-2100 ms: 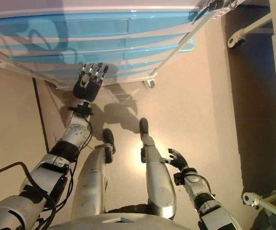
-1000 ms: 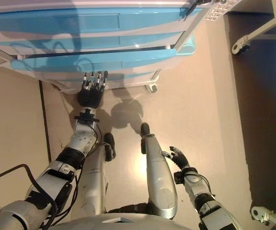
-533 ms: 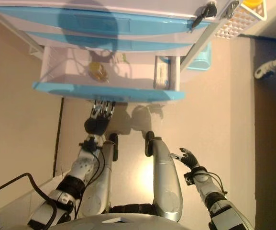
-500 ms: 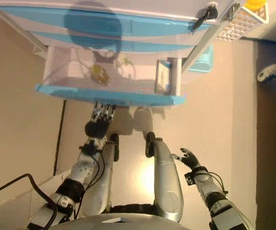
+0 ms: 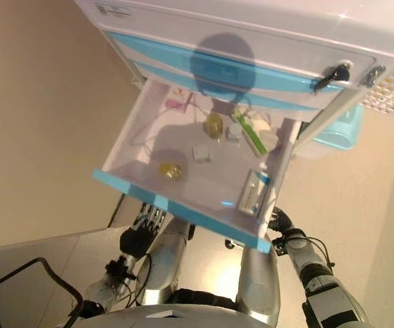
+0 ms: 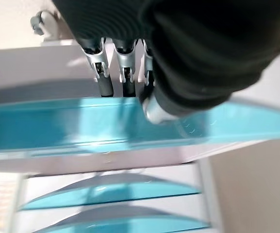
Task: Open the drawer and pick up the medicine
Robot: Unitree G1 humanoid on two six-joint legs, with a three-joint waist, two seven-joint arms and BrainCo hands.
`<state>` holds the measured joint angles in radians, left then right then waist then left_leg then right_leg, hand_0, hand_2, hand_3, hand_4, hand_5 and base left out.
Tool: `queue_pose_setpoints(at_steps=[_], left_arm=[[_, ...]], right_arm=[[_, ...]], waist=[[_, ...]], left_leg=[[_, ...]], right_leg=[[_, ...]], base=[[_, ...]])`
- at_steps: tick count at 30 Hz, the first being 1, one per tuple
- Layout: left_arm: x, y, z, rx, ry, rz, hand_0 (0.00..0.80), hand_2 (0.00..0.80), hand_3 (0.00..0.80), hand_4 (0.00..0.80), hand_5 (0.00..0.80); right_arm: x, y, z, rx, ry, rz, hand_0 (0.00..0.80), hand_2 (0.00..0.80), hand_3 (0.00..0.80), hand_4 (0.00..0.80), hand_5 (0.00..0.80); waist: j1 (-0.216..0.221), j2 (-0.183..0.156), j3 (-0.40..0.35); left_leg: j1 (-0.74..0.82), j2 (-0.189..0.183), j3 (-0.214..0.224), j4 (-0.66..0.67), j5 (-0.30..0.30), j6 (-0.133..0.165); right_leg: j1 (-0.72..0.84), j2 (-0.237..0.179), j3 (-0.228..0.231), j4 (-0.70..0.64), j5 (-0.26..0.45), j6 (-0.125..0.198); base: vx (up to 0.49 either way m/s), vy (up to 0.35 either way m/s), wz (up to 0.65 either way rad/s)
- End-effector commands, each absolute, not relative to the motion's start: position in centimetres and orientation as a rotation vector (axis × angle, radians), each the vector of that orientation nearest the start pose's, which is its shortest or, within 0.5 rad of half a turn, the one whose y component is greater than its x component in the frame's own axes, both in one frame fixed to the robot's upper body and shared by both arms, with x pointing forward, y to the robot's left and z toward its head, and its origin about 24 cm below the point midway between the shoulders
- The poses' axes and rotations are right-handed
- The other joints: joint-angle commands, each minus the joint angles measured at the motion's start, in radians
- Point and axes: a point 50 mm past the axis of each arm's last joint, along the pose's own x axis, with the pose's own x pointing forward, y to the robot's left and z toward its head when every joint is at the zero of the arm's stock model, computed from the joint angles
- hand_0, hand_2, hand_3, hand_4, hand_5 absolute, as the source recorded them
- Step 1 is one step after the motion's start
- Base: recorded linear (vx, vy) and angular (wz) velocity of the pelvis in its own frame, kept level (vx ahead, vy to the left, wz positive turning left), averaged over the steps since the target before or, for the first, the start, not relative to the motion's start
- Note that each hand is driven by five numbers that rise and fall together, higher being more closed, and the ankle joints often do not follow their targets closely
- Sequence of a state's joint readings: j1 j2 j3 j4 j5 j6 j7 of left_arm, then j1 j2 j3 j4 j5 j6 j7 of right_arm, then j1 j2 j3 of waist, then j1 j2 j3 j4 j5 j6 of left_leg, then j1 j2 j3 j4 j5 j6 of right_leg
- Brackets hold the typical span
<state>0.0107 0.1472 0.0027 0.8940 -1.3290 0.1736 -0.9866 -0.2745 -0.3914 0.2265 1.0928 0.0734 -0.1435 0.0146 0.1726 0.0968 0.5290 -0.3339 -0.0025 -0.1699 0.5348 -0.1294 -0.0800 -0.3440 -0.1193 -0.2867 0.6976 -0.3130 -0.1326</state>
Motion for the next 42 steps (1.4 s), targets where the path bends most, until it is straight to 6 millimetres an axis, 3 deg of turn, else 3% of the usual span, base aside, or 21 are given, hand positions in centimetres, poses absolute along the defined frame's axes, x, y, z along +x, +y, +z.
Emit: queue_pose_setpoints(at_steps=[1, 5, 8, 12, 16, 23, 27, 30, 32, 33, 34, 35, 39, 41, 42], left_arm=[[9.2, 22.8, -12.1, -1.213, 0.320, 0.064, 0.000, 0.000, 0.000, 0.000, 0.000], [6.8, 24.2, -14.2, -0.886, 0.663, 0.284, 0.000, 0.000, 0.000, 0.000, 0.000], [5.6, 26.5, -14.9, -0.455, 0.876, 0.430, 0.000, 0.000, 0.000, 0.000, 0.000], [7.4, 27.6, -14.4, 0.038, 0.948, 0.386, 0.000, 0.000, 0.000, 0.000, 0.000], [9.7, 26.1, -14.5, 0.344, 0.980, 0.153, 0.000, 0.000, 0.000, 0.000, 0.000], [10.7, 24.1, -15.3, 0.398, 1.074, -0.036, 0.000, 0.000, 0.000, 0.000, 0.000], [11.5, 23.0, -15.4, 0.429, 1.063, -0.124, 0.000, 0.000, 0.000, 0.000, 0.000], [12.4, 22.3, -15.2, 0.397, 1.029, -0.124, 0.000, 0.000, 0.000, 0.000, 0.000], [12.7, 21.6, -15.2, 0.384, 1.014, -0.127, 0.000, 0.000, 0.000, 0.000, 0.000], [12.6, 21.2, -15.2, 0.377, 1.012, -0.127, 0.000, 0.000, 0.000, 0.000, 0.000], [12.5, 21.0, -15.3, 0.375, 1.014, -0.126, 0.000, 0.000, 0.000, 0.000, 0.000], [12.1, 20.9, -15.4, 0.373, 1.022, -0.127, 0.000, 0.000, 0.000, 0.000, 0.000], [10.7, 21.4, -15.8, 0.371, 1.079, -0.127, 0.000, 0.000, 0.000, 0.000, 0.000], [10.7, 21.4, -15.8, 0.371, 1.079, -0.127, 0.000, 0.000, 0.000, 0.000, 0.000], [9.5, 22.0, -16.1, 0.373, 1.139, -0.115, 0.000, 0.000, 0.000, 0.000, 0.000]], right_arm=[[18.2, -27.4, -11.0, -0.431, 0.834, -0.009, 0.000, 0.000, 0.000, 0.000, 0.000], [16.5, -27.6, -11.8, -0.417, 0.882, -0.018, 0.000, 0.000, 0.000, 0.000, 0.000], [15.2, -27.4, -12.5, -0.417, 0.916, -0.019, 0.000, 0.000, 0.000, 0.000, 0.000], [13.8, -27.6, -13.1, -0.448, 0.960, -0.035, 0.000, 0.000, 0.000, 0.000, 0.000], [12.8, -28.0, -13.5, -0.470, 1.002, -0.114, 0.000, 0.000, 0.000, 0.000, 0.000], [12.8, -28.8, -12.9, -0.449, 0.927, -0.385, 0.000, 0.000, 0.000, 0.000, 0.000], [14.8, -28.9, -11.4, -0.437, 0.748, -0.516, 0.000, 0.000, 0.000, 0.000, 0.000], [17.4, -28.2, -9.2, -0.441, 0.552, -0.559, 0.000, 0.000, 0.000, 0.000, 0.000], [19.8, -26.8, -7.0, -0.489, 0.392, -0.518, 0.000, 0.000, 0.000, 0.000, 0.000], [21.7, -25.2, -4.6, -0.540, 0.250, -0.454, 0.000, 0.000, 0.000, 0.000, 0.000], [22.3, -24.3, -3.6, -0.552, 0.192, -0.418, 0.000, 0.000, 0.000, 0.000, 0.000], [23.5, -22.5, -1.1, -0.611, 0.049, -0.311, 0.000, 0.000, 0.000, 0.000, 0.000], [24.8, -18.8, 3.2, -0.708, -0.218, 0.014, 0.000, 0.000, 0.000, 0.000, 0.000], [24.8, -18.9, 3.2, -0.707, -0.218, 0.014, 0.000, 0.000, 0.000, 0.000, 0.000], [25.0, -16.8, 4.4, -0.774, -0.306, 0.260, 0.000, 0.000, 0.000, 0.000, 0.000]], waist=[[0.029, -0.022, -0.138], [0.014, -0.031, -0.172], [-0.007, -0.049, -0.202], [-0.040, -0.072, -0.243], [-0.074, -0.096, -0.286], [-0.147, -0.123, -0.359], [-0.190, -0.127, -0.392], [-0.217, -0.125, -0.408], [-0.230, -0.124, -0.414], [-0.239, -0.123, -0.417], [-0.244, -0.123, -0.419], [-0.251, -0.123, -0.423], [-0.248, -0.123, -0.437], [-0.249, -0.123, -0.437], [-0.227, -0.129, -0.450]], left_leg=[[-0.017, -0.083, 0.065, -0.048, 0.121, 0.088], [0.039, -0.083, 0.068, -0.094, 0.111, 0.090], [0.091, -0.081, 0.073, -0.154, 0.095, 0.091], [0.145, -0.072, 0.080, -0.234, 0.105, 0.092], [0.193, -0.067, 0.093, -0.312, 0.119, 0.098], [0.285, -0.058, 0.156, -0.441, 0.122, 0.108], [0.329, -0.050, 0.195, -0.514, 0.127, 0.112], [0.354, -0.045, 0.219, -0.557, 0.132, 0.115], [0.363, -0.044, 0.225, -0.576, 0.134, 0.118], [0.368, -0.045, 0.227, -0.589, 0.137, 0.120], [0.369, -0.045, 0.230, -0.594, 0.138, 0.121], [0.371, -0.047, 0.235, -0.601, 0.138, 0.123], [0.370, -0.050, 0.242, -0.612, 0.137, 0.124], [0.370, -0.050, 0.241, -0.612, 0.137, 0.124], [0.367, -0.053, 0.237, -0.613, 0.136, 0.122]], right_leg=[[0.095, -0.025, 0.026, -0.044, 0.076, 0.055], [0.143, -0.029, 0.026, -0.106, 0.098, 0.072], [0.180, -0.024, 0.035, -0.182, 0.125, 0.092], [0.218, -0.009, 0.053, -0.296, 0.176, 0.117], [0.252, 0.010, 0.077, -0.419, 0.236, 0.144], [0.304, 0.036, 0.172, -0.581, 0.326, 0.183], [0.311, 0.044, 0.227, -0.636, 0.369, 0.203], [0.313, 0.044, 0.247, -0.661, 0.393, 0.216], [0.311, 0.044, 0.257, -0.672, 0.405, 0.222], [0.307, 0.043, 0.265, -0.677, 0.413, 0.226], [0.306, 0.042, 0.268, -0.681, 0.416, 0.228], [0.302, 0.040, 0.273, -0.685, 0.419, 0.231], [0.292, 0.035, 0.277, -0.691, 0.420, 0.240], [0.292, 0.035, 0.277, -0.691, 0.420, 0.240], [0.294, 0.030, 0.270, -0.699, 0.417, 0.241]], base=[[0.139, 0.104, 0.17], [0.136, 0.078, 0.17], [0.118, 0.045, 0.02], [0.072, 0.011, -0.11], [0.039, -0.028, -0.20], [0.047, -0.008, -0.48], [0.025, 0.016, -0.54], [-0.005, 0.018, -0.37], [-0.026, 0.018, -0.28], [-0.035, 0.015, -0.20], [-0.049, 0.024, -0.21], [-0.040, 0.026, -0.20], [-0.022, 0.023, -0.08], [0.000, 0.008, -0.09], [0.012, 0.005, -0.09]])
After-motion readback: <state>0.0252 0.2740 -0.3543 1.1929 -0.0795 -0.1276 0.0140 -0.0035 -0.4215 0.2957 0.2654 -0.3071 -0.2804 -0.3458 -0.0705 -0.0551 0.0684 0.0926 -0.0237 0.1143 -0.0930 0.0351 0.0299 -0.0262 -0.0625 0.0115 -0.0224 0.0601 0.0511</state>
